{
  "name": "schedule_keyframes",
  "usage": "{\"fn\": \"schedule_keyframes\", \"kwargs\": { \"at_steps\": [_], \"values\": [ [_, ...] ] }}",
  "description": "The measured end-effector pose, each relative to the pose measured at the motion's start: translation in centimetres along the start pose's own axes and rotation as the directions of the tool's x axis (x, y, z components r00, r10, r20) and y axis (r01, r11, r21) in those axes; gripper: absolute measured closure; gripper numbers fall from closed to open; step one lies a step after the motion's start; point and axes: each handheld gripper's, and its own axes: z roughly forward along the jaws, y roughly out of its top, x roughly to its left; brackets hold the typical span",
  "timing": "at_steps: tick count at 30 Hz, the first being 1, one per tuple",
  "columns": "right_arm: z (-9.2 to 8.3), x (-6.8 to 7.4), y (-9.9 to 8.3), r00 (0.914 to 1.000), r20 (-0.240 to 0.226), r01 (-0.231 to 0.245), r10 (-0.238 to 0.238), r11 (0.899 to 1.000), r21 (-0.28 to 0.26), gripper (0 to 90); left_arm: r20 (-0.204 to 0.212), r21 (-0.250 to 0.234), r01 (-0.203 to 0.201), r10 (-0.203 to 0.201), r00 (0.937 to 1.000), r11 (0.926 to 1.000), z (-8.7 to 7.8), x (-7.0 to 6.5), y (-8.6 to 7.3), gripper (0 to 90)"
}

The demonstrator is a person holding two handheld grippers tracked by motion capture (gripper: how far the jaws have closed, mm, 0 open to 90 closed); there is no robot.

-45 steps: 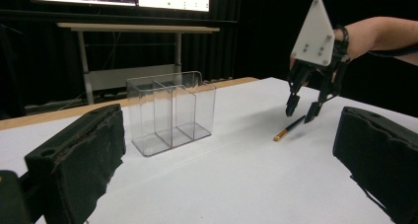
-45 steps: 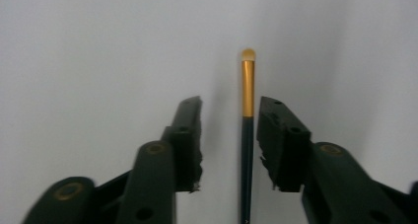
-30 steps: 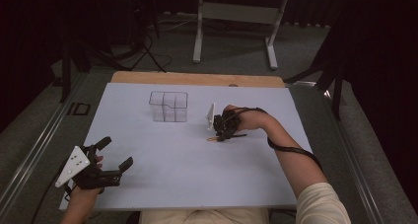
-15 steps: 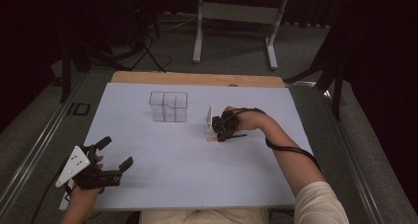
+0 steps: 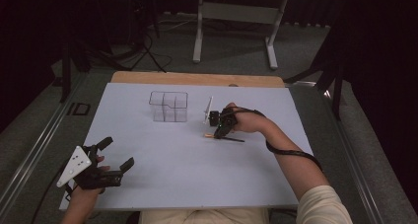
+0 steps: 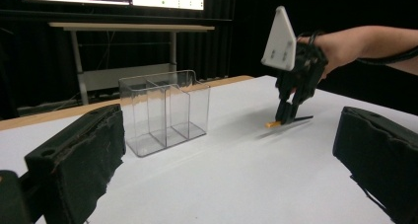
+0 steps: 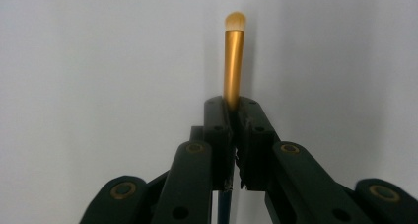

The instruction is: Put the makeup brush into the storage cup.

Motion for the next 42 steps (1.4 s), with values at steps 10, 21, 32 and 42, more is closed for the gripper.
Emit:
{"fn": "schedule_keyframes", "kwargs": {
  "at_steps": [10, 21, 32, 42],
  "values": [
    [-2.4, 1.3, -1.0, 0.9988, 0.022, -0.040, 0.043, 0.991, -0.131, 84.1, 0.003, 0.022, -0.014, 0.014, 0.9999, 0.9997, 0.3, -0.2, 0.1, 0.4],
    [-4.6, 3.1, -2.7, 0.9884, 0.067, -0.108, 0.137, 0.939, -0.326, 84.1, 0.040, 0.053, 0.031, -0.033, 0.9986, 0.9981, 0.8, -0.6, 0.3, 0.4],
    [-5.6, 4.9, -3.2, 0.9645, 0.111, -0.157, 0.239, 0.860, -0.486, 84.1, 0.098, 0.066, 0.090, -0.096, 0.9905, 0.9938, 1.9, -1.4, 1.3, 0.4],
    [-7.6, 6.4, -3.5, 0.9520, 0.116, -0.161, 0.284, 0.784, -0.600, 84.1, 0.157, 0.122, 0.122, -0.140, 0.9776, 0.9851, 3.8, -1.4, 2.4, 0.4]
  ]
}}
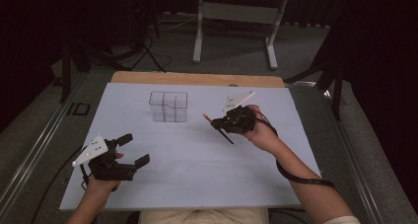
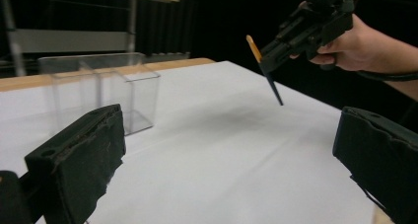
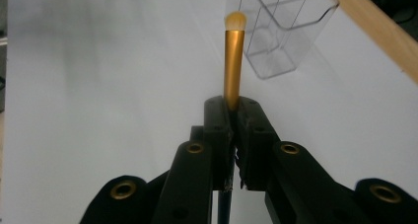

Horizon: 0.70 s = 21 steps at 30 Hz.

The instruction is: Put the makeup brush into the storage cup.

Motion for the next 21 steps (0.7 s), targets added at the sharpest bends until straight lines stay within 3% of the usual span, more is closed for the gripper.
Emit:
{"fn": "schedule_keyframes", "kwargs": {
  "at_steps": [7, 14, 21],
  "values": [
    [-1.3, 1.1, 0.2, 0.9984, 0.028, -0.046, 0.049, 0.993, -0.107, 84.1, 0.058, 0.028, 0.002, -0.003, 0.9983, 0.9996, 2.1, -0.2, 0.9, 0.4],
    [-2.2, 2.2, 0.6, 0.9979, 0.025, -0.055, 0.060, 0.983, -0.175, 84.1, 0.110, 0.047, -0.005, -0.001, 0.9939, 0.9989, 4.2, -0.6, 1.7, 0.4],
    [-2.9, 3.1, 0.9, 0.9966, 0.054, -0.048, 0.063, 0.969, -0.243, 84.1, 0.161, 0.060, -0.008, -0.002, 0.9869, 0.9982, 6.3, -1.2, 1.9, 0.4]
  ]
}}
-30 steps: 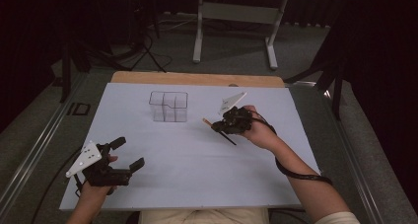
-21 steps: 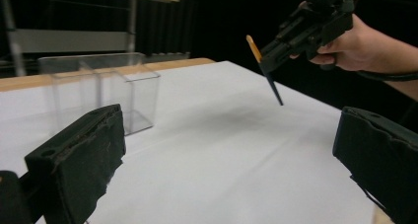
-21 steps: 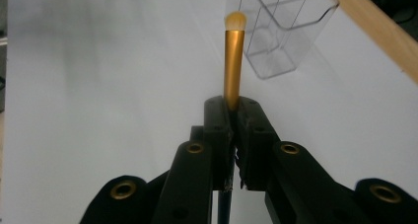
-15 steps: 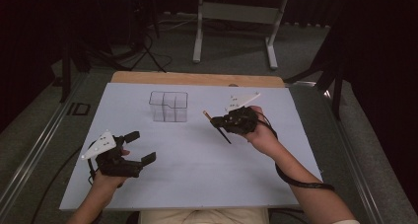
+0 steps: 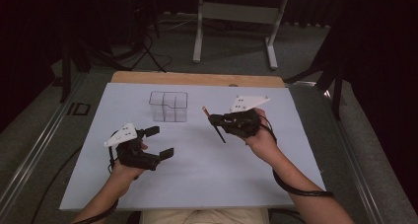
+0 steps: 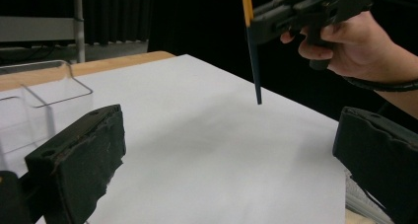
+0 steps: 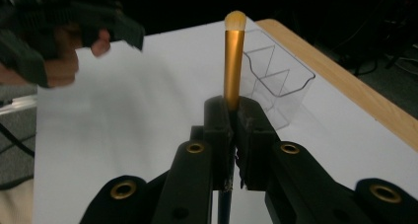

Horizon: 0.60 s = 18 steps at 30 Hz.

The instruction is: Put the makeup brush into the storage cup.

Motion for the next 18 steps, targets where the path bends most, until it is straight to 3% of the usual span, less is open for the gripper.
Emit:
{"fn": "schedule_keyframes", "kwargs": {
  "at_steps": [4, 8, 18],
  "values": [
    [-0.3, 0.3, 0.3, 0.9998, 0.007, -0.016, 0.016, 0.999, -0.047, 84.1, 0.018, 0.007, -0.003, 0.003, 0.9998, 1.0000, 1.0, -0.1, 0.3, 1.3],
    [-0.8, 1.0, 0.8, 0.9991, 0.042, -0.001, 0.005, 0.995, -0.101, 84.1, 0.042, 0.003, 0.008, -0.008, 0.9991, 1.0000, 2.1, -0.3, 0.7, 1.5],
    [-1.1, 1.5, 1.7, 0.9986, 0.051, 0.000, 0.008, 0.988, -0.156, 84.1, 0.088, 0.030, 0.011, -0.014, 0.9960, 0.9995, 5.3, -0.7, 1.5, 6.6]
  ]
}}
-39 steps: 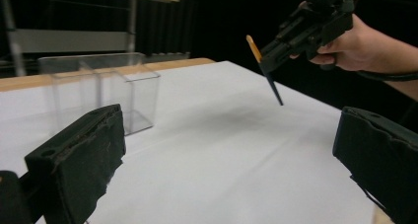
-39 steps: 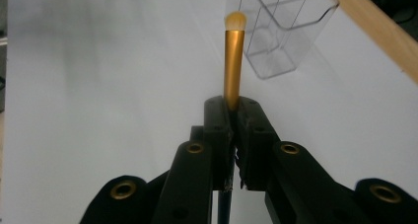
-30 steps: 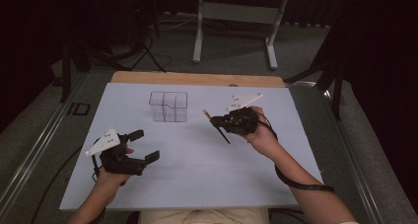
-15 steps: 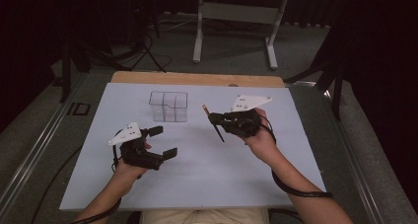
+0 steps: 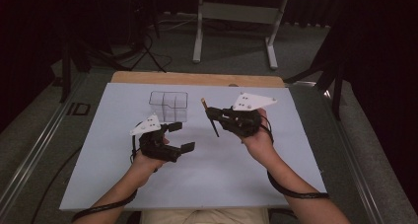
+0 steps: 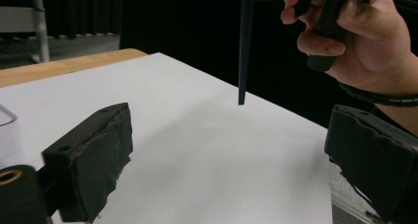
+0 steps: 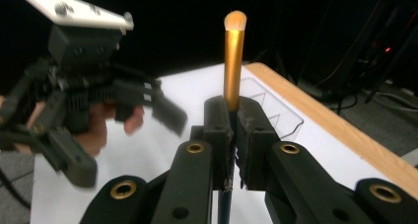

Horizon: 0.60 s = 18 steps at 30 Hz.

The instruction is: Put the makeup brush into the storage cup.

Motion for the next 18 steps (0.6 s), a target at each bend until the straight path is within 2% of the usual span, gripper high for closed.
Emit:
{"fn": "schedule_keyframes", "kwargs": {
  "at_steps": [7, 8, 10, 13, 15, 16, 18],
  "values": [
    [0.2, 0.3, 0.3, 1.0000, -0.004, -0.007, 0.006, 0.999, -0.046, 84.1, 0.033, 0.011, 0.004, -0.005, 0.9994, 0.9999, 2.1, -0.1, 0.1, 16.4],
    [0.3, 0.5, 0.4, 0.9999, -0.008, -0.009, 0.009, 0.998, -0.060, 84.1, 0.030, 0.013, 0.005, -0.005, 0.9995, 0.9999, 2.4, -0.2, 0.1, 21.7],
    [0.4, 0.5, 0.4, 0.9999, -0.011, -0.010, 0.009, 0.998, -0.061, 84.1, 0.033, 0.016, 0.015, -0.016, 0.9993, 0.9998, 2.9, -0.2, 0.0, 23.0],
    [0.5, 0.9, 0.5, 0.9998, -0.020, -0.006, 0.005, 0.997, -0.071, 84.1, 0.038, 0.016, 0.022, -0.022, 0.9990, 0.9996, 3.5, -0.3, -0.1, 31.5],
    [0.6, 1.0, 0.5, 0.9997, -0.025, -0.010, 0.008, 0.997, -0.079, 84.1, 0.043, 0.018, 0.016, -0.016, 0.9990, 0.9997, 3.8, -0.3, -0.2, 36.1],
    [0.8, 1.1, 0.5, 0.9994, -0.033, -0.009, 0.007, 0.997, -0.079, 84.1, 0.045, 0.020, 0.013, -0.014, 0.9989, 0.9997, 4.0, -0.4, -0.2, 42.4],
    [0.8, 1.1, 0.6, 0.9994, -0.035, -0.010, 0.007, 0.997, -0.080, 84.1, 0.056, 0.022, 0.011, -0.013, 0.9983, 0.9997, 4.2, -0.4, -0.2, 45.0]
  ]
}}
